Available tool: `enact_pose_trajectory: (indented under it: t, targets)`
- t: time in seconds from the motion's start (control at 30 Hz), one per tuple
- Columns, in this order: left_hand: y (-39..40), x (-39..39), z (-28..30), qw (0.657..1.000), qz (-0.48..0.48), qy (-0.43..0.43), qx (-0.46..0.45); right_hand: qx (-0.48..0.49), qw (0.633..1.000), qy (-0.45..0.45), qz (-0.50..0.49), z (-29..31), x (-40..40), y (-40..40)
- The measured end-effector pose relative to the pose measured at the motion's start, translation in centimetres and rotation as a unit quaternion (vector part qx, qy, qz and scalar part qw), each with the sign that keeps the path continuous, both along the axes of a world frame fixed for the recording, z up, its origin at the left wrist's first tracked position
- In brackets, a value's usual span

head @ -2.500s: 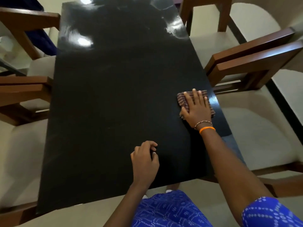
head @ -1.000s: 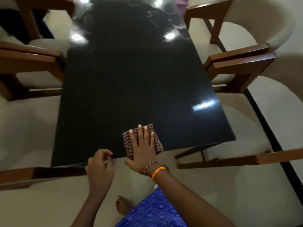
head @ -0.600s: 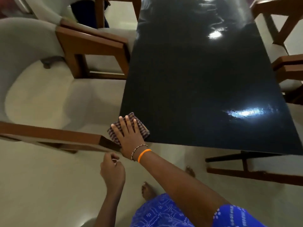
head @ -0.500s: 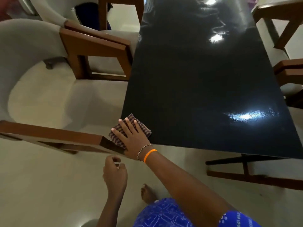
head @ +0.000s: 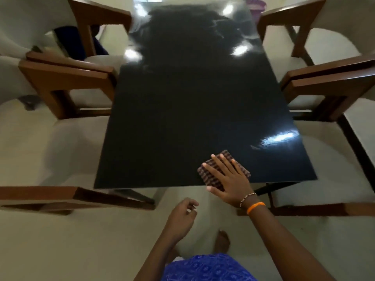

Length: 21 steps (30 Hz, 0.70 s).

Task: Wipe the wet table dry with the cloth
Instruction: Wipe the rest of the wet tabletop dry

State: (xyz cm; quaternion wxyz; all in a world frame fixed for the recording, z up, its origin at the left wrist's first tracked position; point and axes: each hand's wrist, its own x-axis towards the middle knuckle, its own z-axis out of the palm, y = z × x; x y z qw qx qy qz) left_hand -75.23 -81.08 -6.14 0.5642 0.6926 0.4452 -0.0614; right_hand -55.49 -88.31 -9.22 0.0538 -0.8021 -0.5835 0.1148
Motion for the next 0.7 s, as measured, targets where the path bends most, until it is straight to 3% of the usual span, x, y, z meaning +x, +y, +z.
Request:
enact_pose_trajectory:
  t: [0.17, 0.33, 0.53, 0.7]
  targets:
    - [-5.1, 8.0, 0.8, 0.994, -0.055, -0.021, -0.093, -0.015, 0.988, -0.018, -0.150, 0.2, 9.5, -7.3]
    - [-8.1, 12.8, 1.0, 0.970, -0.004, -0.040, -0.238, -0.026, 0.984, -0.016, -0.176, -0.7, 16.1, -6.7]
    - [-8.3, 14.6, 0.3, 0.967, 0.082, -0.036, -0.240, -0.010, 0.977, -0.012, -0.213, -0.9, 22.6, -1.5]
    - [-7.7, 14.5, -0.5, 0.945, 0.208, -0.035, -0.250, 0.002, 0.976, -0.008, -0.217, -0.8, 24.3, -0.4]
